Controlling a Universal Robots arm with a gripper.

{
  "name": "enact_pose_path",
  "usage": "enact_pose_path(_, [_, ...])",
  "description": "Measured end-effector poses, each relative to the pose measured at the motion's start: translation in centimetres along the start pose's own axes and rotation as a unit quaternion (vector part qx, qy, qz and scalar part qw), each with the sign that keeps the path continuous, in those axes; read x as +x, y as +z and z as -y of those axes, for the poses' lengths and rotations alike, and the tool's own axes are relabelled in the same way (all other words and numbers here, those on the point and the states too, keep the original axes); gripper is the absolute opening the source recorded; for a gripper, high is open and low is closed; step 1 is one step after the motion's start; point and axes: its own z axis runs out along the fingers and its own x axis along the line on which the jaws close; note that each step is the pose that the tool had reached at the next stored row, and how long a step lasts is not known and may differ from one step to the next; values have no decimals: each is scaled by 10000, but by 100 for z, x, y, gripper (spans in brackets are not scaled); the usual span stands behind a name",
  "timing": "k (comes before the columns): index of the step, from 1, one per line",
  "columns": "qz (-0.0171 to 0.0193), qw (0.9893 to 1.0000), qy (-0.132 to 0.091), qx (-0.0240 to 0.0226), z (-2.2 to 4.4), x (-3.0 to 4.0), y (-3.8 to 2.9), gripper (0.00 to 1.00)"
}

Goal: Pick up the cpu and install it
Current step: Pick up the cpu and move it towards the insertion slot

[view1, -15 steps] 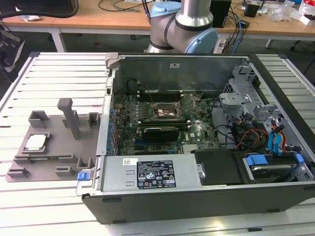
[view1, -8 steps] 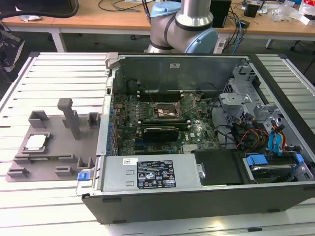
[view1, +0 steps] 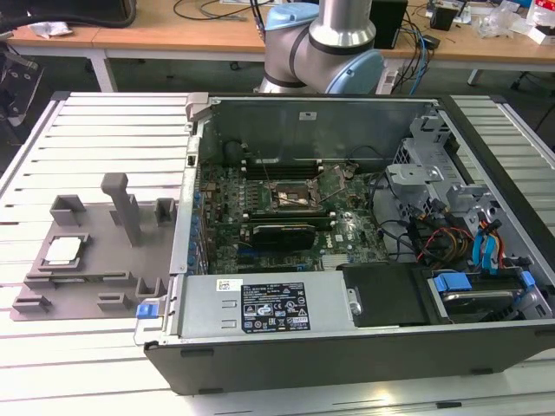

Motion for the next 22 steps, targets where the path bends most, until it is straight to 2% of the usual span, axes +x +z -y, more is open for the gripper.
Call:
enact_pose_path(2, [-10, 9998, -219, -5, 0, 0, 0, 11])
enact_pose_path(7, [-11, 9997, -234, -6, 0, 0, 0, 11])
enact_pose_path(12, [-11, 9997, -237, -6, 0, 0, 0, 42])
enact_pose_path(16, [-11, 9997, -229, -2, 0, 0, 1, 42])
enact_pose_path(17, [-10, 9998, -196, 21, 0, -1, 2, 42])
enact_pose_path(19, [-10, 9999, -44, 130, 0, 0, 6, 42])
enact_pose_path(22, [1, 9992, 365, 150, 1, 0, 11, 42])
